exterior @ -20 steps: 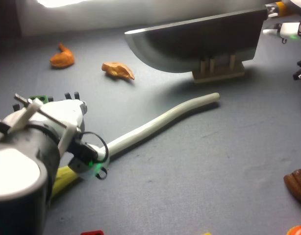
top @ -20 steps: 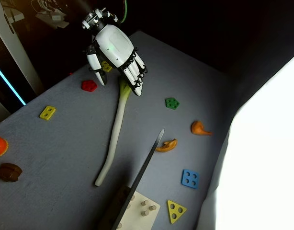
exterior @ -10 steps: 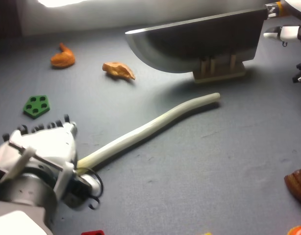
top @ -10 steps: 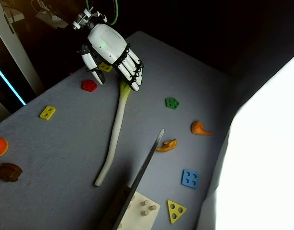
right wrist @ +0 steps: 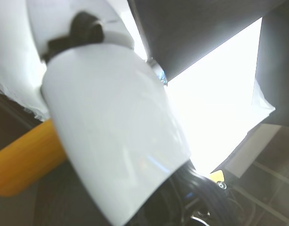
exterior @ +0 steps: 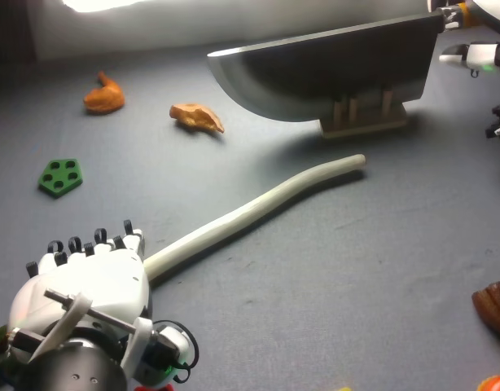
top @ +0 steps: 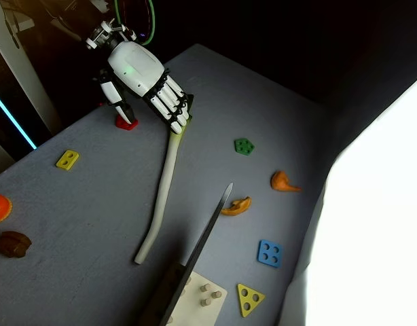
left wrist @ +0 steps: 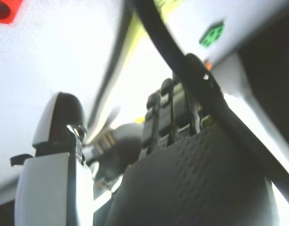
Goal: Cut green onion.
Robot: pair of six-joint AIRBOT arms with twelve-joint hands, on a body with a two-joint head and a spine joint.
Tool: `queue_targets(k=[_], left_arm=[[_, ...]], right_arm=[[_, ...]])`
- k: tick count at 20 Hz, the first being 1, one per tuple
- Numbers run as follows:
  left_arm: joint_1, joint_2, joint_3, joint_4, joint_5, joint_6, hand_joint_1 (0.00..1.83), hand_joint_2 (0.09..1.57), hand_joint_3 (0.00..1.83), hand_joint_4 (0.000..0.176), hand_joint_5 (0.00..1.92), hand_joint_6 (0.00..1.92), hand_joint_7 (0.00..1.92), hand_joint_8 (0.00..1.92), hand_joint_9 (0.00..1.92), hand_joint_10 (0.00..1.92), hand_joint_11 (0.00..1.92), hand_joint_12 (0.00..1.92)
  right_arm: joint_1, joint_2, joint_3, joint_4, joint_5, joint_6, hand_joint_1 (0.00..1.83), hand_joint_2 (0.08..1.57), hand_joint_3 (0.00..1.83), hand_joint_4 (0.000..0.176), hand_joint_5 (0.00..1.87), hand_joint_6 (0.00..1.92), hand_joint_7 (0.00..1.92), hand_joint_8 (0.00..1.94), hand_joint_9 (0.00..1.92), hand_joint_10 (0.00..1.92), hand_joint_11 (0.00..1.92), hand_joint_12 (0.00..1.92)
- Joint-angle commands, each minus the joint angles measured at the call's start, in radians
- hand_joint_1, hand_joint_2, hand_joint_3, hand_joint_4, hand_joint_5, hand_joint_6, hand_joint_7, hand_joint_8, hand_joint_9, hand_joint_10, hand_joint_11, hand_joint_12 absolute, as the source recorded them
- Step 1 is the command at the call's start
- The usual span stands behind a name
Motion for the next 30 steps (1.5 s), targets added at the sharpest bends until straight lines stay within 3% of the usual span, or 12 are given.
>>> queue_targets(k=[1,3,4,6,8,11,12,13,14,16,18,30], left_arm=[[-0.003,-0.007,0.005,0.078,0.086,-0.001,0.83,1.17,0.0,0.046,0.11,0.0,0.12,0.0,0.13,0.0,0.0,0.65],[-0.003,-0.026,0.012,0.061,0.106,-0.013,0.82,1.17,0.0,0.049,0.11,0.0,0.12,0.0,0.13,0.0,0.0,0.65],[-0.003,-0.036,0.017,0.048,0.114,-0.029,0.79,1.19,0.0,0.045,0.12,0.0,0.09,0.0,0.12,0.0,0.0,0.57],[-0.004,-0.046,0.023,0.035,0.12,-0.043,0.77,1.19,0.01,0.048,0.1,0.0,0.07,0.0,0.11,0.0,0.0,0.49],[-0.004,-0.056,0.032,0.03,0.121,-0.056,0.76,1.2,0.01,0.048,0.1,0.0,0.06,0.0,0.11,0.0,0.0,0.47],[-0.004,-0.066,0.044,0.021,0.121,-0.074,0.76,1.19,0.01,0.046,0.11,0.0,0.08,0.01,0.12,0.01,0.0,0.53],[-0.004,-0.07,0.047,0.017,0.121,-0.078,0.76,1.19,0.01,0.044,0.12,0.01,0.09,0.01,0.13,0.01,0.0,0.53],[-0.004,-0.073,0.05,0.012,0.121,-0.08,0.77,1.19,0.0,0.043,0.12,0.01,0.08,0.0,0.12,0.01,0.0,0.53],[-0.004,-0.077,0.052,0.01,0.121,-0.086,0.77,1.19,0.0,0.043,0.13,0.01,0.08,0.0,0.12,0.01,0.0,0.53],[-0.003,-0.087,0.056,0.015,0.121,-0.087,0.78,1.19,0.0,0.046,0.12,0.0,0.09,0.01,0.13,0.01,0.0,0.53],[-0.001,-0.094,0.057,0.027,0.121,-0.088,0.77,1.19,0.0,0.042,0.1,0.0,0.1,0.01,0.13,0.01,0.0,0.51],[0.032,-0.095,0.06,0.057,0.121,-0.088,0.76,1.2,0.01,0.041,0.12,0.0,0.13,0.0,0.15,0.0,0.0,0.57]], right_arm=[[0.004,0.008,0.007,0.028,0.117,0.007,1.21,1.08,0.0,0.0,0.53,1.81,0.42,1.9,0.43,1.91,0.41,1.92],[0.004,0.008,0.007,0.028,0.117,0.007,1.27,1.04,0.0,0.0,0.54,1.9,0.47,1.93,0.52,1.92,0.52,1.92],[0.004,0.008,0.007,0.028,0.117,0.007,1.35,1.0,0.0,0.0,0.62,1.92,0.73,1.94,0.84,1.92,0.84,1.92],[0.005,0.008,0.007,0.028,0.117,0.007,1.42,1.06,0.0,0.0,0.88,1.85,1.11,1.94,1.19,1.92,1.21,1.92],[0.005,0.008,0.007,0.028,0.117,0.007,1.43,1.07,0.0,0.0,0.93,1.82,1.19,1.94,1.27,1.92,1.29,1.92],[0.005,0.008,0.007,0.028,0.121,0.007,1.62,1.15,0.07,0.0,1.34,1.92,1.51,1.94,1.59,1.92,1.62,1.92],[0.005,0.007,0.007,0.028,0.121,0.007,1.63,1.13,0.11,0.054,1.36,1.92,1.53,1.94,1.6,1.92,1.64,1.92],[0.005,0.007,0.007,0.028,0.122,0.007,1.63,1.09,0.2,0.134,1.35,1.92,1.53,1.94,1.6,1.92,1.66,1.92],[0.005,0.007,0.007,0.028,0.122,0.007,1.64,1.02,0.35,0.168,1.34,1.92,1.53,1.94,1.6,1.92,1.66,1.92],[0.006,0.007,0.007,0.028,0.125,0.007,1.64,0.9,0.6,0.176,1.36,1.92,1.55,1.94,1.63,1.92,1.69,1.92],[0.006,0.008,0.007,0.028,0.133,0.005,1.63,0.87,0.67,0.176,1.36,1.92,1.57,1.94,1.64,1.92,1.71,1.92],[0.009,0.0,0.007,0.12,0.171,-0.124,1.6,0.89,0.57,0.176,1.35,1.92,1.5,1.94,1.57,1.92,1.64,1.92]])
